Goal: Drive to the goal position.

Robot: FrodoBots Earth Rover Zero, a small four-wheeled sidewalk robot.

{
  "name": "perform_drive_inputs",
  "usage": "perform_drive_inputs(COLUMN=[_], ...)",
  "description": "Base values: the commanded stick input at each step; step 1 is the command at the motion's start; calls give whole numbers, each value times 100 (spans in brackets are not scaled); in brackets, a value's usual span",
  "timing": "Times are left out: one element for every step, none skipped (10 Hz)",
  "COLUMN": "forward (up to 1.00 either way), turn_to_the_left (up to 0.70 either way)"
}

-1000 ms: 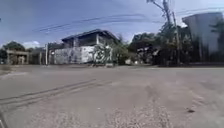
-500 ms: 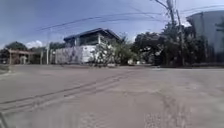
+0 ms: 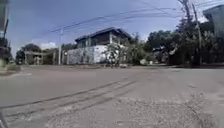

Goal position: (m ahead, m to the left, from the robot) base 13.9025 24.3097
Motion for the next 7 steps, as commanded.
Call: perform_drive_inputs(forward=[100, 100, 100, 100, 100, 100, 100], turn_to_the_left=[0, 0, 0, 0, 0, 0, 0])
